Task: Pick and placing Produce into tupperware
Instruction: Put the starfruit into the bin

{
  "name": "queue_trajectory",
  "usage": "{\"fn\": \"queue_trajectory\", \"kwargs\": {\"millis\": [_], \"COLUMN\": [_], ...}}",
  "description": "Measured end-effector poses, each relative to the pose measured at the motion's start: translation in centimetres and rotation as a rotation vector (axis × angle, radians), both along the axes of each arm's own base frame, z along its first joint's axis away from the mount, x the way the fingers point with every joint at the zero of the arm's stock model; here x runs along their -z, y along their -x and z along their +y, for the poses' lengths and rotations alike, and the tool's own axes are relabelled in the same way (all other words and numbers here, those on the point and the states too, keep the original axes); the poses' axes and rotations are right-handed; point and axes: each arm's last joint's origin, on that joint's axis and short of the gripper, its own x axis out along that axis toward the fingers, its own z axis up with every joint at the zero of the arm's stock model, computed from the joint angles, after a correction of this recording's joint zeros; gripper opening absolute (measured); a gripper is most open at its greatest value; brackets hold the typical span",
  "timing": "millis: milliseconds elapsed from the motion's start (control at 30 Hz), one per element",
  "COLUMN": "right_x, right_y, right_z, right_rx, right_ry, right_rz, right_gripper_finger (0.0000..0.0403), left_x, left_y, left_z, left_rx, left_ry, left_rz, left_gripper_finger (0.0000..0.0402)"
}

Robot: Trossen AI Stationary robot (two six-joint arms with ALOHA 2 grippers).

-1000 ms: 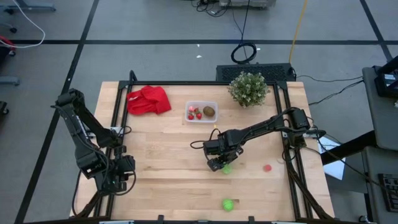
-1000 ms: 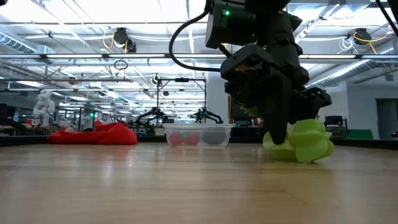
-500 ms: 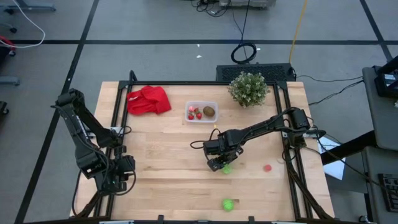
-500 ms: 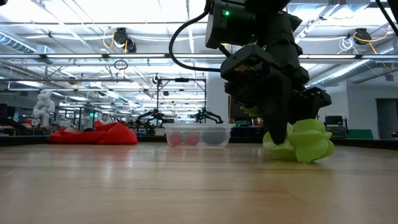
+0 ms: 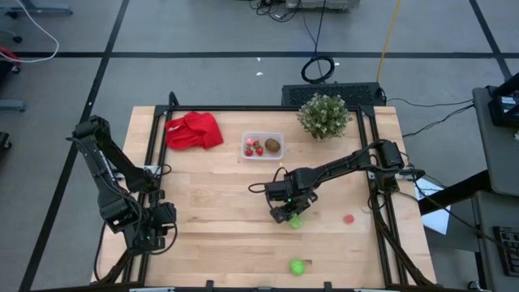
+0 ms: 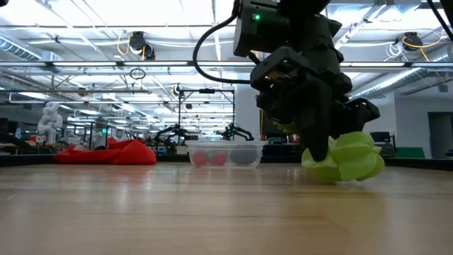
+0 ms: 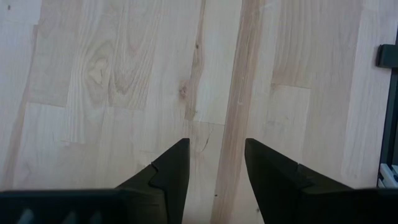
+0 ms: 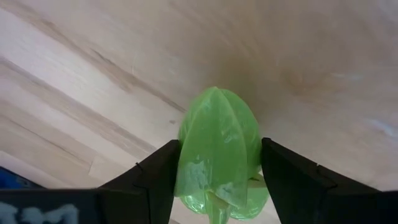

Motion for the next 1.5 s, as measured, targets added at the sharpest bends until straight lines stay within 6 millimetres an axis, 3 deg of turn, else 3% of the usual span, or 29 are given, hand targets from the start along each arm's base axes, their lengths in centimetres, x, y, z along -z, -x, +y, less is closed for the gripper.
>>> {"fn": "queue_trajectory", "kwargs": {"millis": [400,967,1500], "right_x": [0.0,-0.3,-0.5], "right_y": [-0.3,-1.2,-1.8], "right_z": [-1.0,-0.8,-1.1], "right_rx": [0.03,0.052,0.067], "right_ry": [-0.003,-0.069,-0.017], "right_rz": [-0.012,-0.094,-0.168], "right_gripper_finger": [0.0203,0.0203,0.0203], "left_x": [0.0,0.0,0.0], "left_y": [0.0,0.0,0.0], "left_z": [0.0,0.0,0.0], "left_rx": [0.0,-0.001,-0.004], "left_ry": [0.0,0.001,0.003], "left_rz": [0.0,0.0,-0.001], "left_gripper_finger": [0.0159,0.0159,0.0159]}}
